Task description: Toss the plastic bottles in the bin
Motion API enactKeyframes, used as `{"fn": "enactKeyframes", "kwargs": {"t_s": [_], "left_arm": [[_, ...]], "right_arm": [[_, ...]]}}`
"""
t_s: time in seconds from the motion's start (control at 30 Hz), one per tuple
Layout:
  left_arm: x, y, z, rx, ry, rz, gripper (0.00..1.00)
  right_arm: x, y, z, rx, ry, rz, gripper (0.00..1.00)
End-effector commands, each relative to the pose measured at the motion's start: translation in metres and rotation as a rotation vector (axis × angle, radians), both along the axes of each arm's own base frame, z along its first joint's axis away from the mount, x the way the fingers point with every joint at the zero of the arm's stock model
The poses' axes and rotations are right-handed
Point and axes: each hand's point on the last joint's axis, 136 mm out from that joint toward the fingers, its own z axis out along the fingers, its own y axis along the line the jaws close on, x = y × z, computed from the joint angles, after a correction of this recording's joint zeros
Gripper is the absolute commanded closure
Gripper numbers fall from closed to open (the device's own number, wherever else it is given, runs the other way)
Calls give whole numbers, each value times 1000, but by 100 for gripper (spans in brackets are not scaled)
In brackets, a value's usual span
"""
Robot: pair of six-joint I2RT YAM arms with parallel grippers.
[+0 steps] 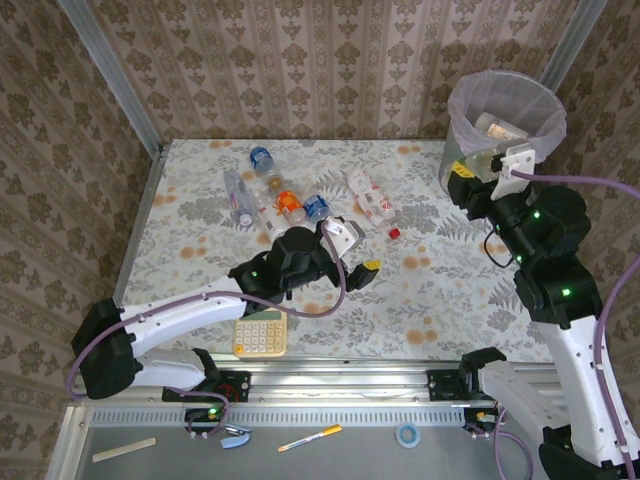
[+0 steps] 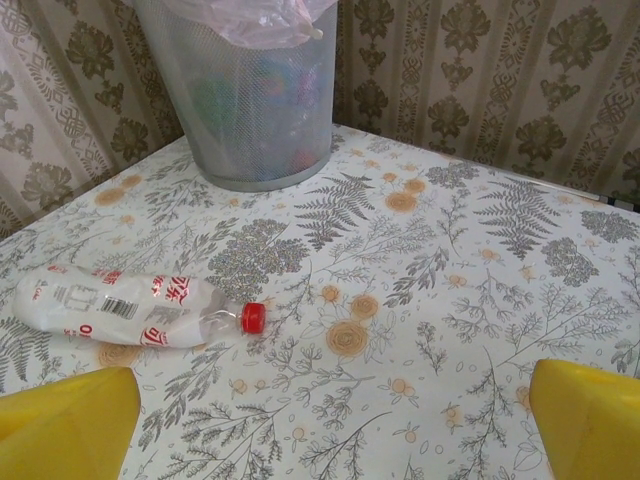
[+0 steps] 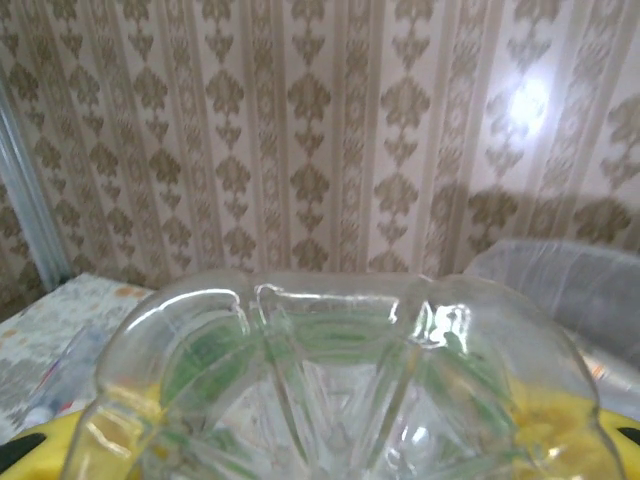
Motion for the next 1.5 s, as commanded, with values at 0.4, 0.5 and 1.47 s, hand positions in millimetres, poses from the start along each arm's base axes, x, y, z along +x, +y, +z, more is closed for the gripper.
{"fn": "enactKeyframes", "kwargs": {"t_s": [0.4, 0.5, 1.47], "left_arm": [[5, 13, 5, -32, 9, 49, 0], [6, 15, 6, -36, 8, 52, 0], [7, 34, 4, -71, 7, 85, 0]], "right_arm": [[-11, -26, 109, -119, -424, -181, 68], [-9, -26, 120, -117, -468, -192, 69], [-54, -7, 217, -322, -894, -194, 78]]}}
